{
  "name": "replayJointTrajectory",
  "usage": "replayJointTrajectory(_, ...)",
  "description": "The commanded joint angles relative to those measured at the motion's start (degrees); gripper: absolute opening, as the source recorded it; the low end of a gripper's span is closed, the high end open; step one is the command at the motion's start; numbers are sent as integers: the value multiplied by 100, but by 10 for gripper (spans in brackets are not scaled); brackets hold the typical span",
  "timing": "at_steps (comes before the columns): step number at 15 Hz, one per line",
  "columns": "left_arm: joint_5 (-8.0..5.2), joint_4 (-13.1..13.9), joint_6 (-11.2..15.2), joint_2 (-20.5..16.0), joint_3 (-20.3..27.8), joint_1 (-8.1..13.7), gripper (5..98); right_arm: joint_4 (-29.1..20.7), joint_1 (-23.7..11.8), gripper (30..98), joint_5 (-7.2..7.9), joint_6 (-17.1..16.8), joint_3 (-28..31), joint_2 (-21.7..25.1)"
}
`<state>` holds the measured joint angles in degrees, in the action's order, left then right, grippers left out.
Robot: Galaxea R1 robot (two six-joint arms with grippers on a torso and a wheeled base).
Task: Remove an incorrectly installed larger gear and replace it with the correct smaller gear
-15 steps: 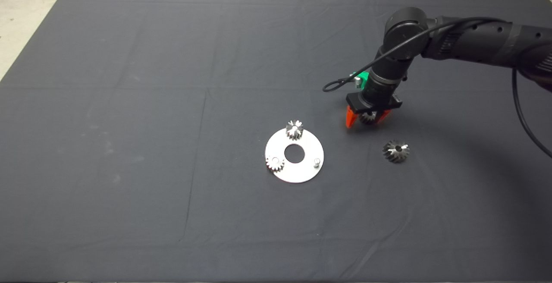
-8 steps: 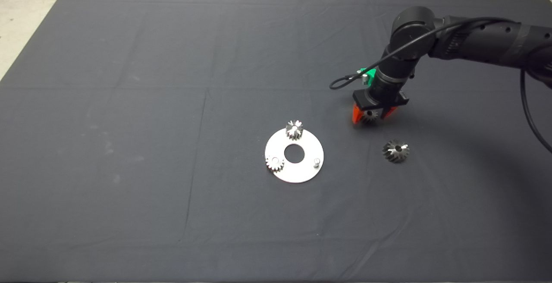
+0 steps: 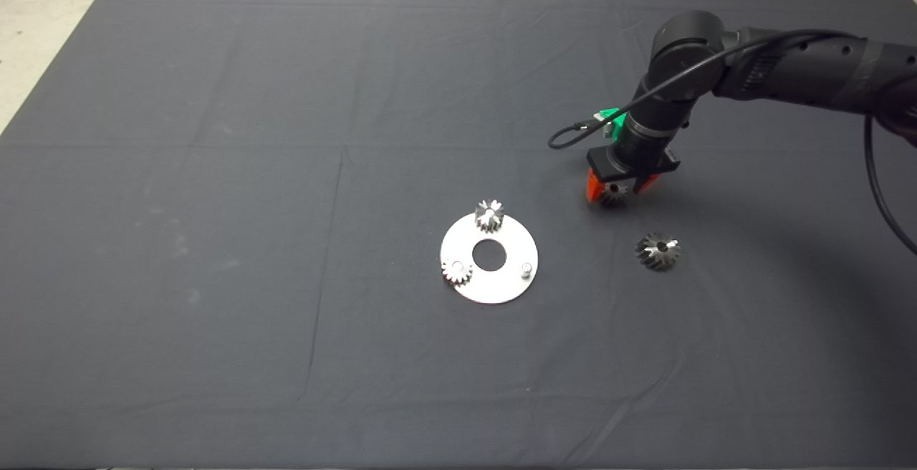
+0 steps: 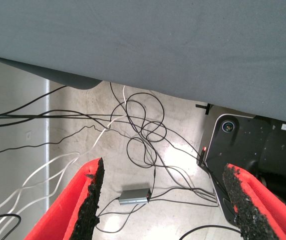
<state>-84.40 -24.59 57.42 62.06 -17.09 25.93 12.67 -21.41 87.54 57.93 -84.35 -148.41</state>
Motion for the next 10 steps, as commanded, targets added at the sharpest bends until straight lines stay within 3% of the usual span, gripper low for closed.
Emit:
replayJointTrajectory(1, -59, 68, 15, -31, 85, -17, 597, 610, -110, 684, 580, 8, 131, 35)
replayJointTrajectory(10, -59, 68, 15, -31, 85, -17, 597, 720, -72, 684, 571, 8, 113, 149)
